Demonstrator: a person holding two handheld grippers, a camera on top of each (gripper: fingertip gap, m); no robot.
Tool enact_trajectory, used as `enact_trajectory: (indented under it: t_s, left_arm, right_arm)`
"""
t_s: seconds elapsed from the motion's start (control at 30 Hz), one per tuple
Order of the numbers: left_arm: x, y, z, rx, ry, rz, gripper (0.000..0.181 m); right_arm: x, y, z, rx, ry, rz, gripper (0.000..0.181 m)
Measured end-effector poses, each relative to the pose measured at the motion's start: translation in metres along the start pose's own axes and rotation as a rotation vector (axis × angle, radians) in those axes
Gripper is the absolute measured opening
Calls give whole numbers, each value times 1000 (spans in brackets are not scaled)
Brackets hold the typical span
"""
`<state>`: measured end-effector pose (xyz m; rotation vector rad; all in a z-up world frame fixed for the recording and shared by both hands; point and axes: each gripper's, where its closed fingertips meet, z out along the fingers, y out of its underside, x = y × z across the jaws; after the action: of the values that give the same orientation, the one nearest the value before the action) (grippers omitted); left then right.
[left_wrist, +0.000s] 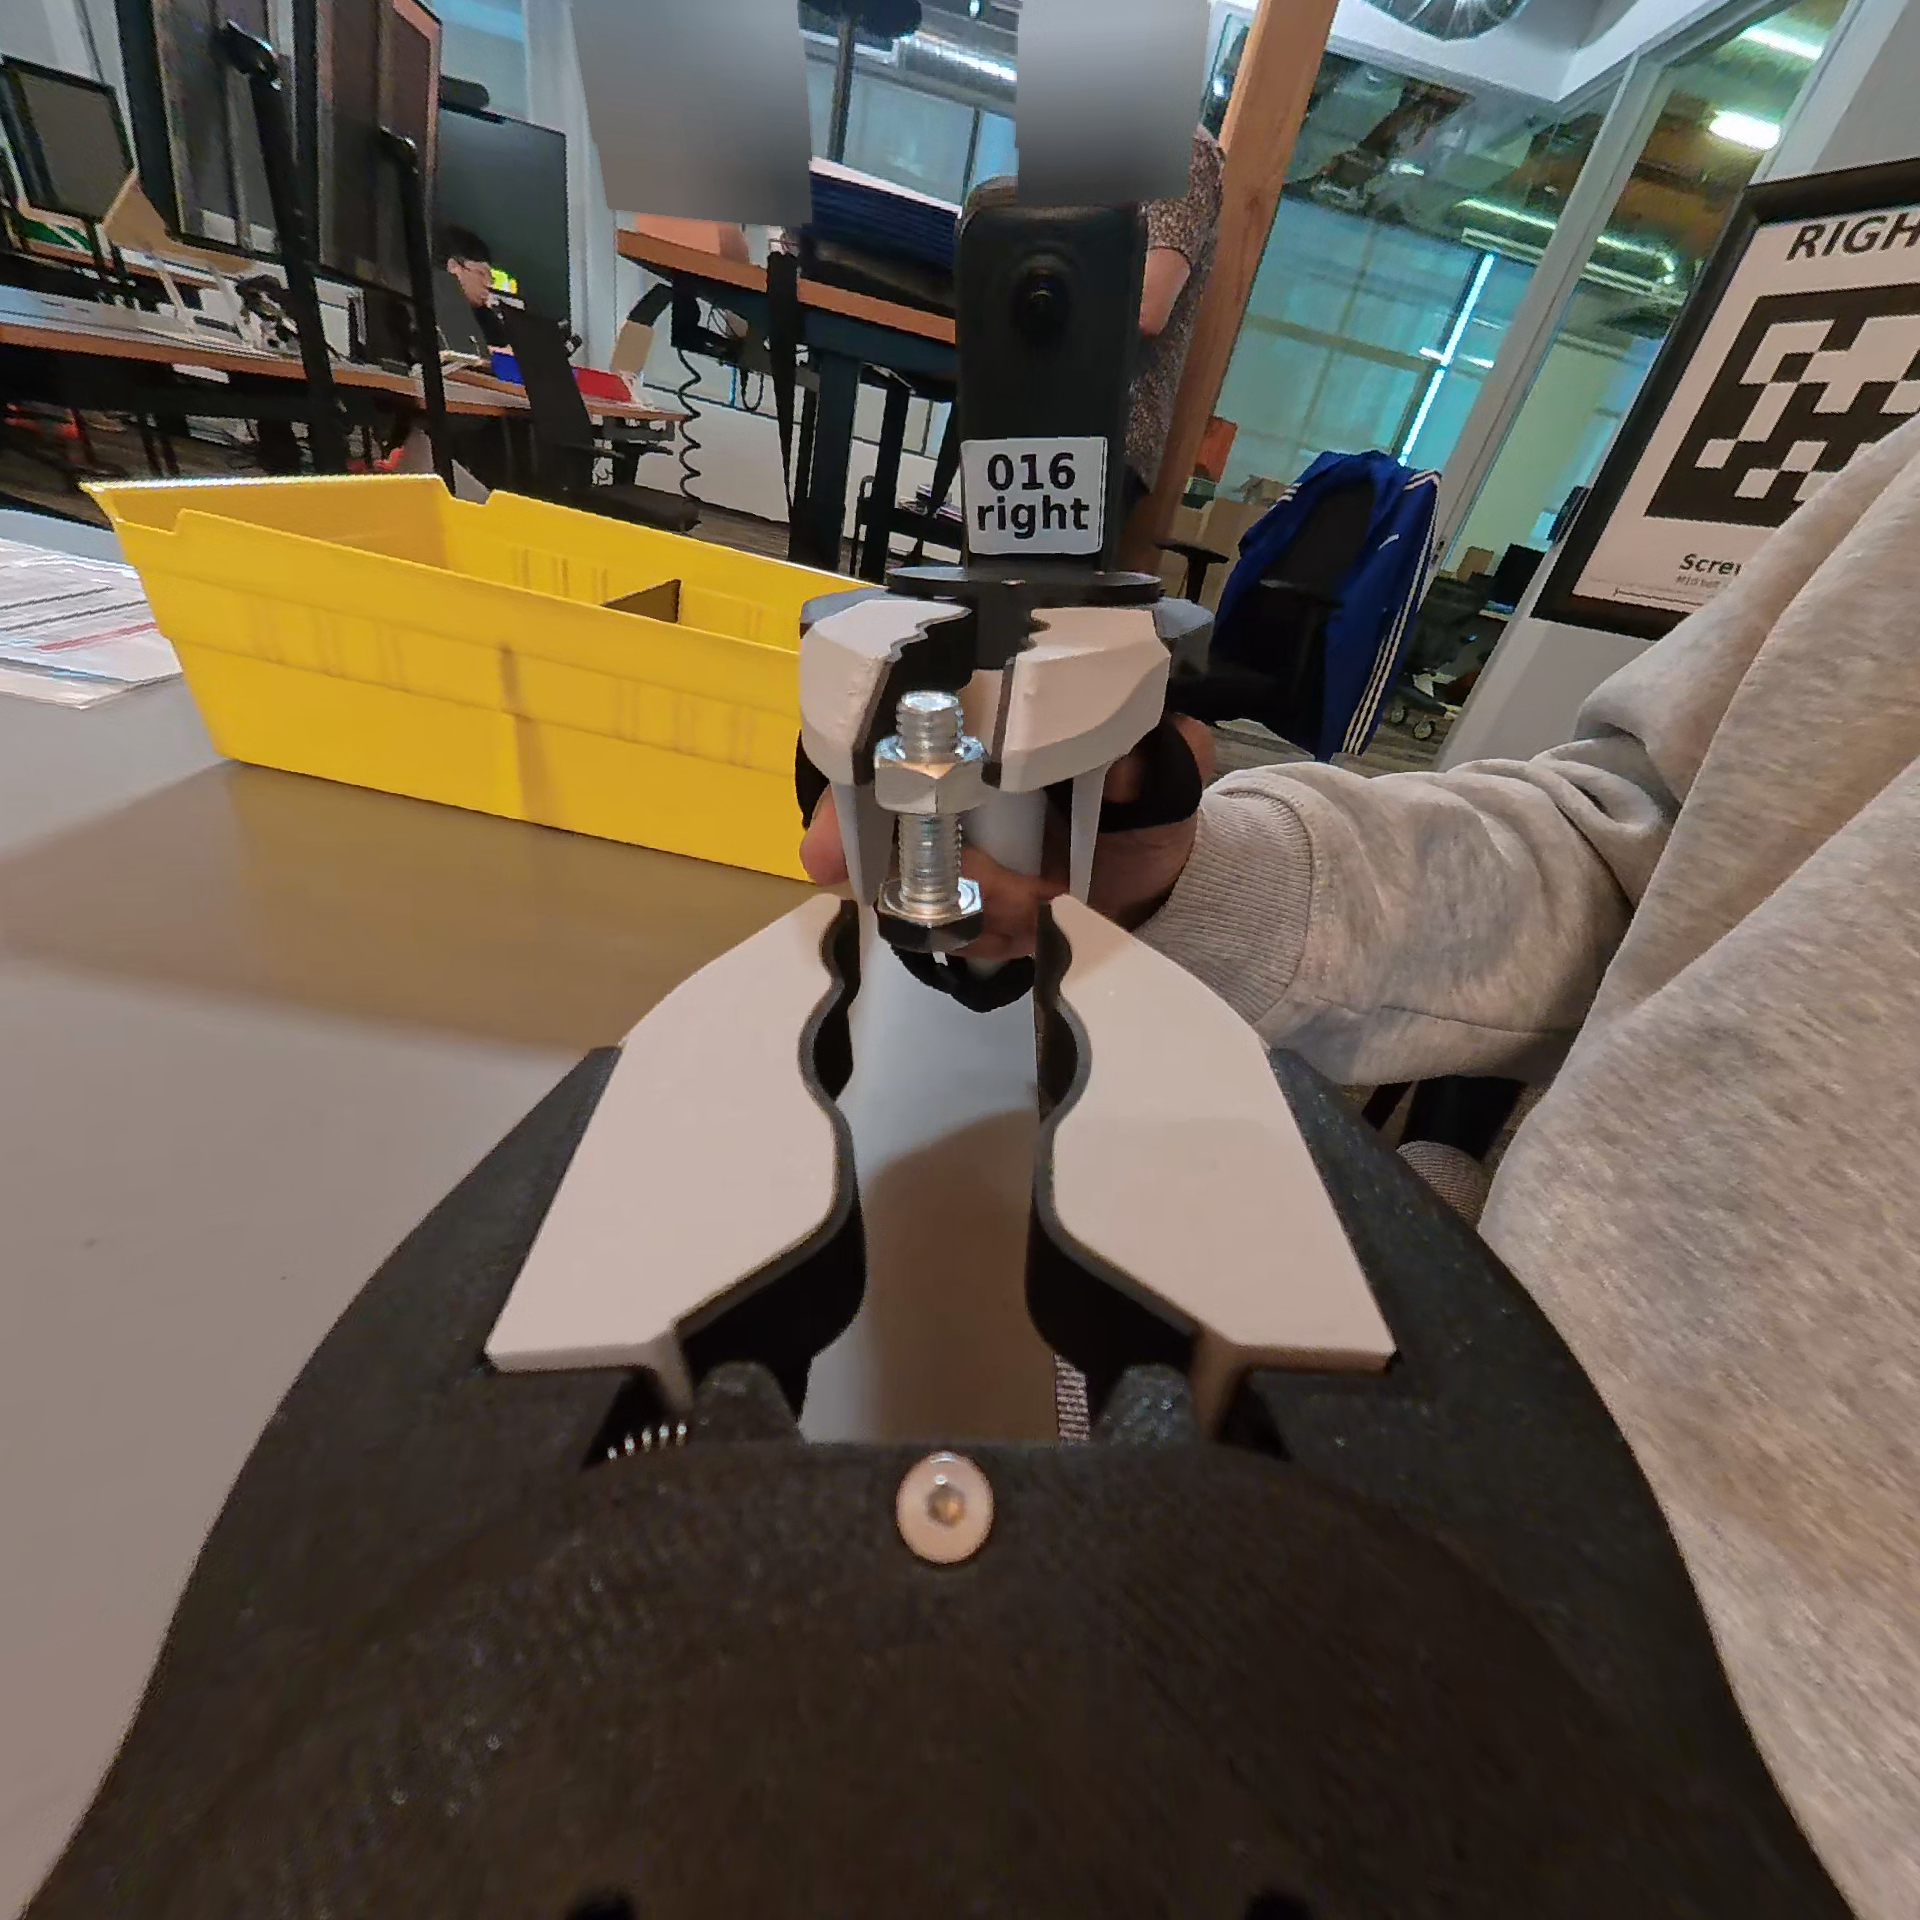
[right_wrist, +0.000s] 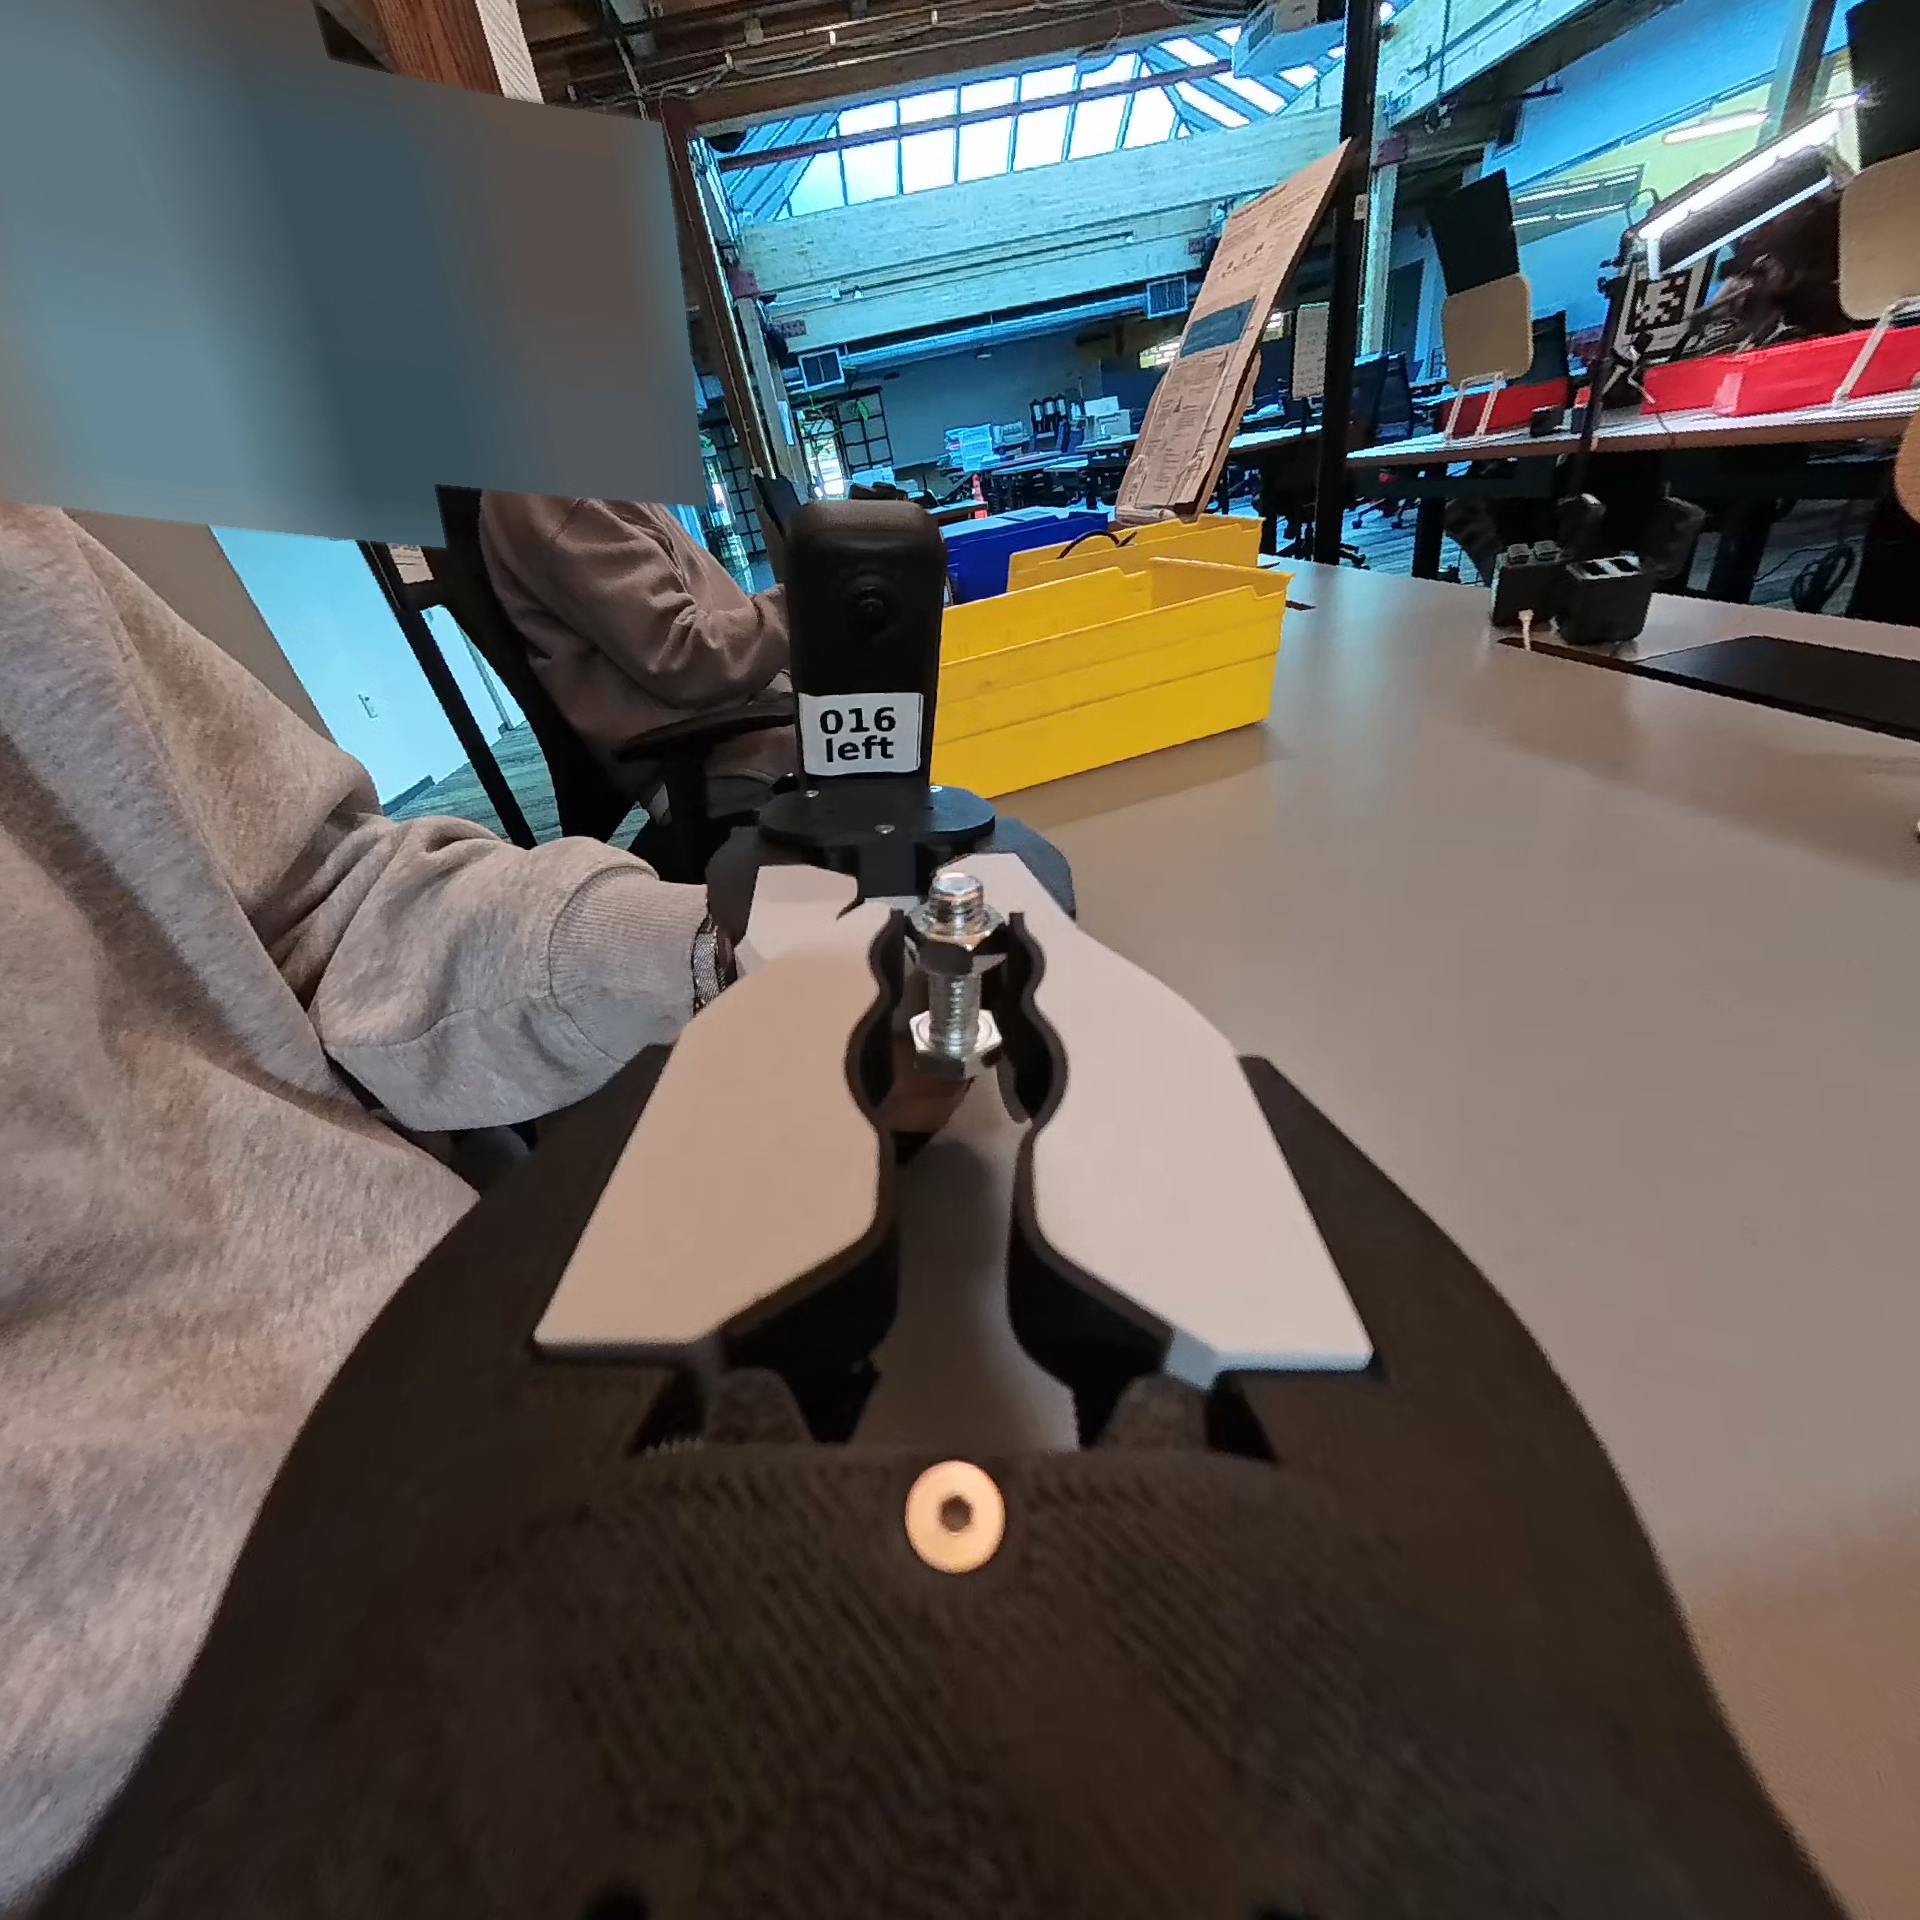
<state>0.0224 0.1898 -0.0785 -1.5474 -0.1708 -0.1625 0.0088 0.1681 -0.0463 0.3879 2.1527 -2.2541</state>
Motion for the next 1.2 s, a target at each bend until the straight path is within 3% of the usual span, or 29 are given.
enact_trajectory:
  t_s: [0.37, 1.2]
  left_arm:
    - [0, -3, -1, 16, -9, 12, 23]
    - [-3, -2, 0, 9, -25, 8, 18]
  right_arm:
    - [-3, 1, 1, -8, -17, 4, 18]
    - [-3, 3, 4, -7, -13, -17, 18]
